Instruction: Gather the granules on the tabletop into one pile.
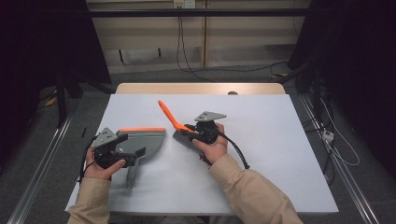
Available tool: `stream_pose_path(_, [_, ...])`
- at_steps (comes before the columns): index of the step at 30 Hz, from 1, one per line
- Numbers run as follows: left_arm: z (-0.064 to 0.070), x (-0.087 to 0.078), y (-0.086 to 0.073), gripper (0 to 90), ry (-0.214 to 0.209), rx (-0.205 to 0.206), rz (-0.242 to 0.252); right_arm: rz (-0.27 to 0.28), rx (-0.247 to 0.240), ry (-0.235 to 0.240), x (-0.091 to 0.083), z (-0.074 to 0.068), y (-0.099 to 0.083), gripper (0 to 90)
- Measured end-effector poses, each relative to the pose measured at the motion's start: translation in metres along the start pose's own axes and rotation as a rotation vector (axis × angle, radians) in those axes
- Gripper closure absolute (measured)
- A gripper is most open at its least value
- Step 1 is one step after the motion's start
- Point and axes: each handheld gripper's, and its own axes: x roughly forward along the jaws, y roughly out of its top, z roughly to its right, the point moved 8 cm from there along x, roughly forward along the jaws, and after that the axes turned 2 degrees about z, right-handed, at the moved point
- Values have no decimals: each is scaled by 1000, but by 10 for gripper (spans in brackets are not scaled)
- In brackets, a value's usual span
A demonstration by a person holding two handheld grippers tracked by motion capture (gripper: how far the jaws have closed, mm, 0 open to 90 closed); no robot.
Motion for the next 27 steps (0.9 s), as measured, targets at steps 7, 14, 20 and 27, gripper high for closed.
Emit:
stream_pose_path(7, [3,-4,-5,71,-1,2,-7,1,-25,-5,-19,-2,-7,714])
stream_pose_path(14, [6,-5,-6,72,0,-3,-12,64,-3,16,-33,0,1,714])
stream_pose_path(20, [10,-9,-14,70,11,-2,-50,103,3,15,-48,3,14,714])
stream_pose_path(27, [19,-13,-25,91,26,18,-100,108,-8,-22,-79,18,9,714])
